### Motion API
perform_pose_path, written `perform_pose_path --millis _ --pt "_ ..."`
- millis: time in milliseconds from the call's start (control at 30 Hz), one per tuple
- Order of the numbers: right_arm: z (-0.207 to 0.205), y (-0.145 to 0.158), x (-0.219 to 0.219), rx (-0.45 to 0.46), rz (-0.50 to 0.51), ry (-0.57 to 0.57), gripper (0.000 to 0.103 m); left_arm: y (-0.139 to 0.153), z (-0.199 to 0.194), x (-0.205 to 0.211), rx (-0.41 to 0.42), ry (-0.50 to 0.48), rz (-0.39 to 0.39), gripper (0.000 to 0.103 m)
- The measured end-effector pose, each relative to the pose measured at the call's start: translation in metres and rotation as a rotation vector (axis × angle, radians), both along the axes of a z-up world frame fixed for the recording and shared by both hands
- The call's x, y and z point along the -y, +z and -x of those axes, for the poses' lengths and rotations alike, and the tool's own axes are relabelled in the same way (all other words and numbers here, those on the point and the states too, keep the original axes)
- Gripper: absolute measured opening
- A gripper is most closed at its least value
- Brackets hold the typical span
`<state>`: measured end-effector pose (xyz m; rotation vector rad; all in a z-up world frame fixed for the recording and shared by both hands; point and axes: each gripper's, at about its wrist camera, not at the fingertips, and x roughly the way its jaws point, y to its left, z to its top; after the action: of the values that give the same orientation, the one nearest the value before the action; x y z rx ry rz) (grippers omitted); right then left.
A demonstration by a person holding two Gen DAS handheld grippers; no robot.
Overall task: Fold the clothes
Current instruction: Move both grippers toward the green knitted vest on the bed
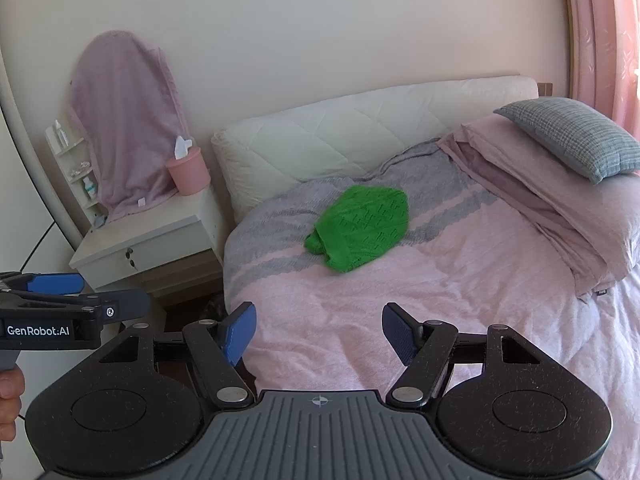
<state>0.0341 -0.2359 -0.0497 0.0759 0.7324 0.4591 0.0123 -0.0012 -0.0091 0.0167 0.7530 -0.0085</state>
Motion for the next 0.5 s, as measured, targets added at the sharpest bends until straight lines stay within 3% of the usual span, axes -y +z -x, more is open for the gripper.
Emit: perform_pose_path --millis 500 --pt "-0.013 -0.005 0.008 -0.022 -0.008 0.008 0.067 0.000 -0.009 0.007 -0.024 -0.001 -0.018 0.098"
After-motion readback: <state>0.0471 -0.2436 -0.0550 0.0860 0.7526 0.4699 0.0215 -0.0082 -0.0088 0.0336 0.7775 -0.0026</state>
